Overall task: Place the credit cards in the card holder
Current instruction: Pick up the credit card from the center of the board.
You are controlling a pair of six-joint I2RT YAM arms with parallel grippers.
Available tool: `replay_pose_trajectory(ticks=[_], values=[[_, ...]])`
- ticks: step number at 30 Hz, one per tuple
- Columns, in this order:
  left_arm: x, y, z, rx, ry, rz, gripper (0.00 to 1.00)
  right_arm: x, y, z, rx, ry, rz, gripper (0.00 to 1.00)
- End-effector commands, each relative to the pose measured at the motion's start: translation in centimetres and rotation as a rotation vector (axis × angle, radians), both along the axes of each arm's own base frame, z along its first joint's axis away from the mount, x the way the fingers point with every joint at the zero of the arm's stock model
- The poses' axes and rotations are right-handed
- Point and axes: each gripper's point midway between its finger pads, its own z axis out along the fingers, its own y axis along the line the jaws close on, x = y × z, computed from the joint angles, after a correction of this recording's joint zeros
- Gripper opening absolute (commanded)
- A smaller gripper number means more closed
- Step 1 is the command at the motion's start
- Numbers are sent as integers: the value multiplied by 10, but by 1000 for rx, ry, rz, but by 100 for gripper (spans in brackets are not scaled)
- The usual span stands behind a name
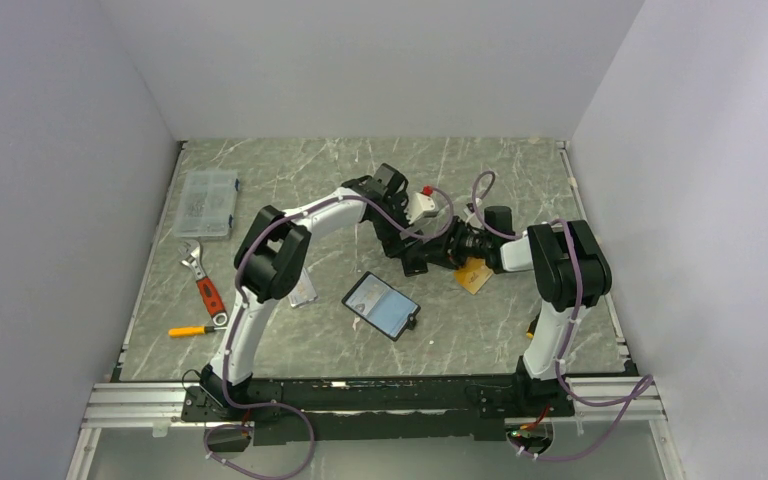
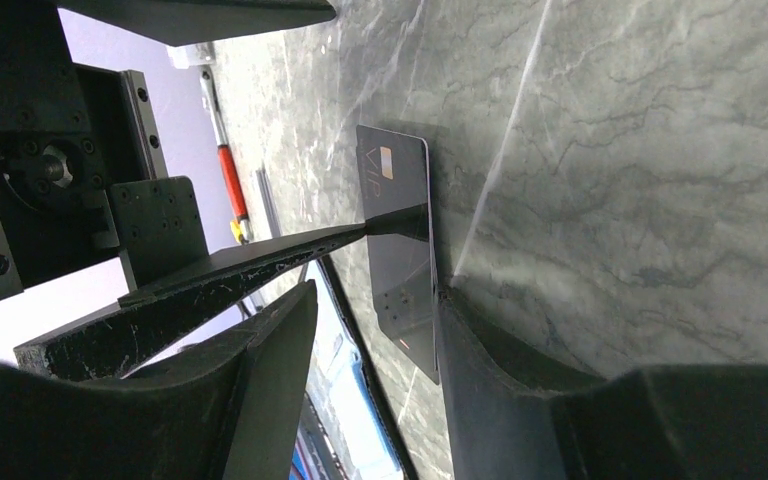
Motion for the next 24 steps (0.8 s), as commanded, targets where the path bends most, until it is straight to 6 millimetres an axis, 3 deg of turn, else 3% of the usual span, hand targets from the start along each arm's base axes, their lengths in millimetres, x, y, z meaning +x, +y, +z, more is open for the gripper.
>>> replay_pose_trajectory(ticks=[1,15,24], values=[[0,-18,-6,-6,0,-23,99,-34,-21,-65,-149,190,-65,51],[-2,-35,-4,-55,47,-13,98,-37,-11,-55,-58,144,-48,45],[-8,-39,-7,-60,53,-19,98,-29,-5,-33,12,59,-40,41]])
